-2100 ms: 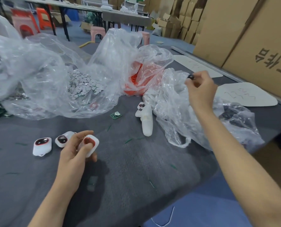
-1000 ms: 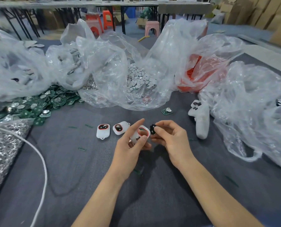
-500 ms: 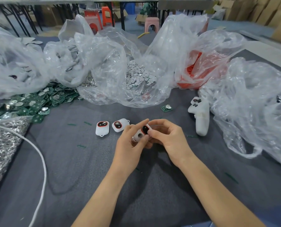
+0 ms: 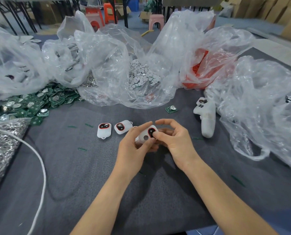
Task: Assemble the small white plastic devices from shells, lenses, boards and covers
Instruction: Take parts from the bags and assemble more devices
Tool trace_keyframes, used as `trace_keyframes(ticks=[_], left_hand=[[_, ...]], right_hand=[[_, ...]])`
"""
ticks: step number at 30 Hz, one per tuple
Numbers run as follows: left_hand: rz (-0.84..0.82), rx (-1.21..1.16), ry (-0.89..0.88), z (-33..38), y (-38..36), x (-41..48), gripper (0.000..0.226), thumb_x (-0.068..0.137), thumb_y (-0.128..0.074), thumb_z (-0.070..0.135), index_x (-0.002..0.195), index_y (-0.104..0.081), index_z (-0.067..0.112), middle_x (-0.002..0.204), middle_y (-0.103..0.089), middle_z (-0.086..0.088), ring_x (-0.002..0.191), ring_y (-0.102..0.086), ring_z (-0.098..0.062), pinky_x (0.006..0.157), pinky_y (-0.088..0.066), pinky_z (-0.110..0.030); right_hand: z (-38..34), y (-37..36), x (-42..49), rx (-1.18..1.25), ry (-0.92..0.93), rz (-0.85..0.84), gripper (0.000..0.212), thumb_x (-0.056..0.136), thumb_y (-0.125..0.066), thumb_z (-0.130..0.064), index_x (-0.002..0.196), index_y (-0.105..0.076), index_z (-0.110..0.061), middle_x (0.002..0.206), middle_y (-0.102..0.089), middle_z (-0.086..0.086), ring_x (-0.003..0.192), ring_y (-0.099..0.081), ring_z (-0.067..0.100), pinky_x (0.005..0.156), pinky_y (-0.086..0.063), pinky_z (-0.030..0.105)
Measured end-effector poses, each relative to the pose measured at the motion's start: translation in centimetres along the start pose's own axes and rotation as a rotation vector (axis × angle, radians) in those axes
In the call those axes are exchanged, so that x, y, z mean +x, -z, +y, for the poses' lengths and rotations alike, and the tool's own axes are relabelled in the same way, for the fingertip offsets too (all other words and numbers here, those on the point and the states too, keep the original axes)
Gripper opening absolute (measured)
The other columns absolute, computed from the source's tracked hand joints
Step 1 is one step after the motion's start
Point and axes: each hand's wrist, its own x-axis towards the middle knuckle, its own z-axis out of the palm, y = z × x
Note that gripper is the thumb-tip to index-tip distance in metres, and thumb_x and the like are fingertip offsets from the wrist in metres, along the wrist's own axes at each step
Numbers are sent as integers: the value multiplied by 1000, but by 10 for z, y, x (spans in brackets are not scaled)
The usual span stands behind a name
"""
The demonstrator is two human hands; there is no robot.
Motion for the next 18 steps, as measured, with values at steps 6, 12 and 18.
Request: trace_keyframes(ticks=[6, 12, 18], left_hand=[[-6, 22, 4, 2, -1, -1, 43, 88, -63, -2, 114, -63, 32, 106, -66, -15, 72, -73, -23, 65, -55, -20], [-9, 27, 9, 4, -1, -2, 42, 87, -66, 0, 112, -65, 34, 105, -67, -14, 72, -72, -24, 66, -56, -22], [3, -47, 16, 4, -2, -1, 42, 86, -67, 3, 105, -69, 41, 93, -73, -1, 73, -72, -19, 66, -57, -25]], right_hand=[[1, 0, 1, 13, 8, 7, 29, 78, -72, 1, 101, -63, -13, 80, -70, 17, 78, -68, 30, 77, -56, 44], [3, 0, 0, -4, 33, 19, 26, 79, -73, -1, 98, -64, -15, 76, -69, 12, 77, -69, 28, 72, -56, 37], [1, 0, 1, 6, 124, -42, 22, 80, -68, 6, 96, -63, -9, 77, -66, 11, 74, -65, 20, 70, -56, 28]])
